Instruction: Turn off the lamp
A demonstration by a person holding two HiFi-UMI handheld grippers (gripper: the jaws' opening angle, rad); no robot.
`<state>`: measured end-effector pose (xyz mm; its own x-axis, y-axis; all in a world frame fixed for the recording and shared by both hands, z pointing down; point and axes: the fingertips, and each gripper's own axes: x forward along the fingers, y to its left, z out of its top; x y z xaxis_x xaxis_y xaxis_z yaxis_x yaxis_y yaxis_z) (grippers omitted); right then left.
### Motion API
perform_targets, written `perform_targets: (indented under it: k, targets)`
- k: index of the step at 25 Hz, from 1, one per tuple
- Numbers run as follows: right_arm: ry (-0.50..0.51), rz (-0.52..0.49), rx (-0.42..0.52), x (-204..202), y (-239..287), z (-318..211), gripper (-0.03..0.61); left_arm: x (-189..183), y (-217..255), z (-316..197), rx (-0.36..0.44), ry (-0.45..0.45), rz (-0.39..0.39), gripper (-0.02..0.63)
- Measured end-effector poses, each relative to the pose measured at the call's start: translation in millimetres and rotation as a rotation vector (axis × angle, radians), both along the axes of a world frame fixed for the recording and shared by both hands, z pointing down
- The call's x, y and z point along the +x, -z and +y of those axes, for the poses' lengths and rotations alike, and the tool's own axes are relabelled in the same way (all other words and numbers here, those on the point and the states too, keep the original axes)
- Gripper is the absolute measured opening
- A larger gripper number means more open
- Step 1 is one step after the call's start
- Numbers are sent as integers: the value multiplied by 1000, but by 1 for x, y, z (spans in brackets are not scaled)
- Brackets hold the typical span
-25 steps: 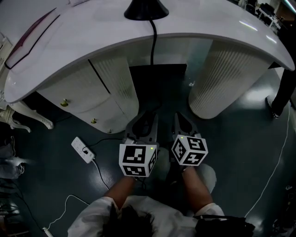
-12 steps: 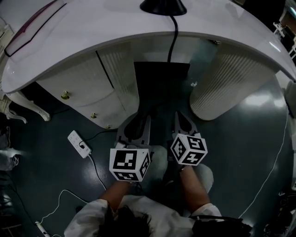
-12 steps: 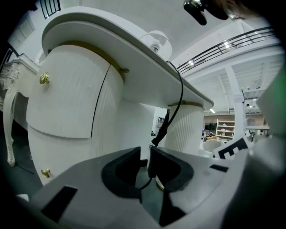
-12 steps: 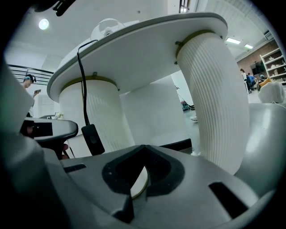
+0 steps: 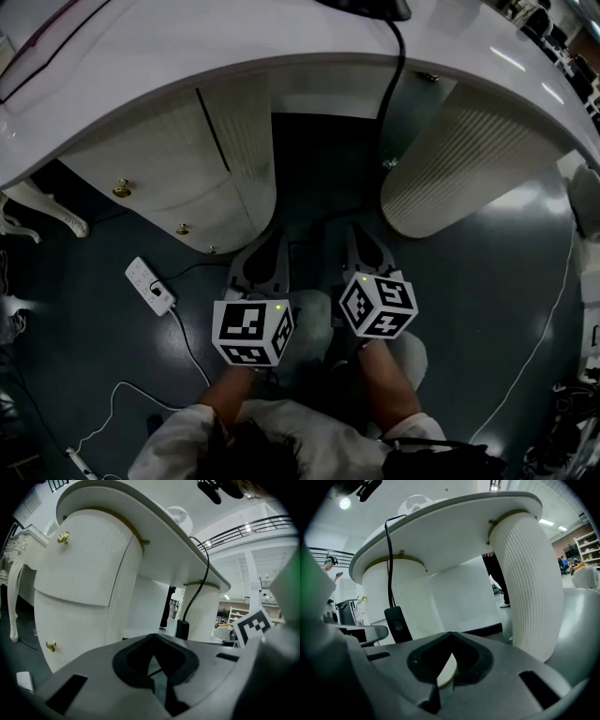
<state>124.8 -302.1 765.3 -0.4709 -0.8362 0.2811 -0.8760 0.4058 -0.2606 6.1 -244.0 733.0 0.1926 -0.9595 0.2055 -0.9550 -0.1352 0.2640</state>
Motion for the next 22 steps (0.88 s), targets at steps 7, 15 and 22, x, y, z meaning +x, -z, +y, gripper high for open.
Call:
perform_targets:
  k: [7,15,22]
  targets:
    - [-58,20,36,-5,2,-1,-2,-7,-12,-5,-31,-3,0,8]
    - [-141,110,43,17,60,-4,-2,-12,38,16,-165,-24,-13,7]
    - [-153,192,11,27,179,20,-2,-14,151,38,-247,-78,-18,8]
